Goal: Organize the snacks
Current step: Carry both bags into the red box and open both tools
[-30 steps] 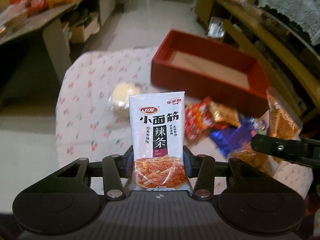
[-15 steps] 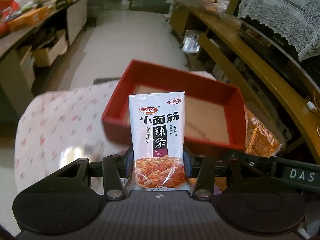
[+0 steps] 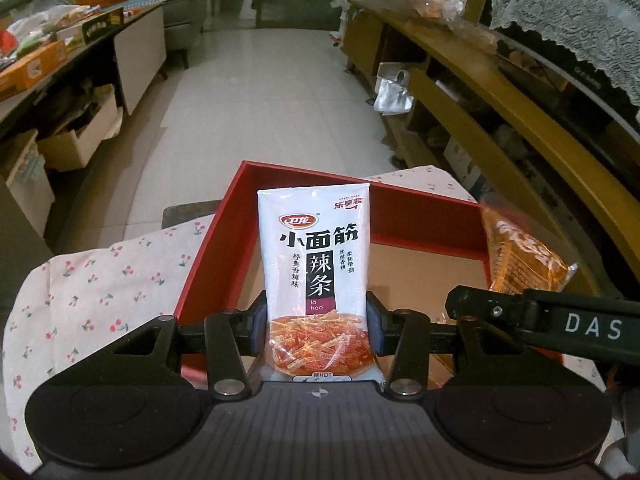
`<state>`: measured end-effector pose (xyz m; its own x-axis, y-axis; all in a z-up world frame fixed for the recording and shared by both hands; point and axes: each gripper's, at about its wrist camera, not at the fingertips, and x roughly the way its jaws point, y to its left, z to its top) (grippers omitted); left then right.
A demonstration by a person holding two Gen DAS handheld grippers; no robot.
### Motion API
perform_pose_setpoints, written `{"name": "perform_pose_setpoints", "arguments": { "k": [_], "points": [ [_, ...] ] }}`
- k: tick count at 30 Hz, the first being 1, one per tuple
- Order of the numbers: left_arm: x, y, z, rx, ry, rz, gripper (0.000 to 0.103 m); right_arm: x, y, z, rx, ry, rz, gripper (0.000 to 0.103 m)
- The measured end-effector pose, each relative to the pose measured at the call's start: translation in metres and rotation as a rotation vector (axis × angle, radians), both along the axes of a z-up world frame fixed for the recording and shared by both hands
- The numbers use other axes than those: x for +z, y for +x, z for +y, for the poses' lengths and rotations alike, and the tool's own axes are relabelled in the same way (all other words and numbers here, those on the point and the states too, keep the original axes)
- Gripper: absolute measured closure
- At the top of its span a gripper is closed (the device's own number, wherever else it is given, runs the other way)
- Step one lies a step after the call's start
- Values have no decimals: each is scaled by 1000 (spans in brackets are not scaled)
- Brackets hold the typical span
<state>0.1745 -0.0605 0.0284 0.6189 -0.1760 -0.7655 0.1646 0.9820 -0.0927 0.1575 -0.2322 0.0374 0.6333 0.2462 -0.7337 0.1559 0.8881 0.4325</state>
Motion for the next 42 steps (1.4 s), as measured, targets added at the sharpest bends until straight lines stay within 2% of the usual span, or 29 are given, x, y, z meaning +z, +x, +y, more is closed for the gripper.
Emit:
{"name": "perform_pose_setpoints", "arguments": {
  "k": [12,16,19,24,42],
  "points": [
    [-33,19,-6,10,58,59,48,-29,30,2,10,-48,51,44],
    [-37,20,-7,9,59,71,46,-37,35,1,18,-26,72,43],
    [-37,18,-8,7,72,61,35,-40,36,-2,10,-27,79,42],
    [-34,18,-6,12,68,50,27,-42,36,-3,1,-27,86,39],
    [-14,6,3,31,60,5,22,-24,24,4,-4,-44,30,39]
  ]
}}
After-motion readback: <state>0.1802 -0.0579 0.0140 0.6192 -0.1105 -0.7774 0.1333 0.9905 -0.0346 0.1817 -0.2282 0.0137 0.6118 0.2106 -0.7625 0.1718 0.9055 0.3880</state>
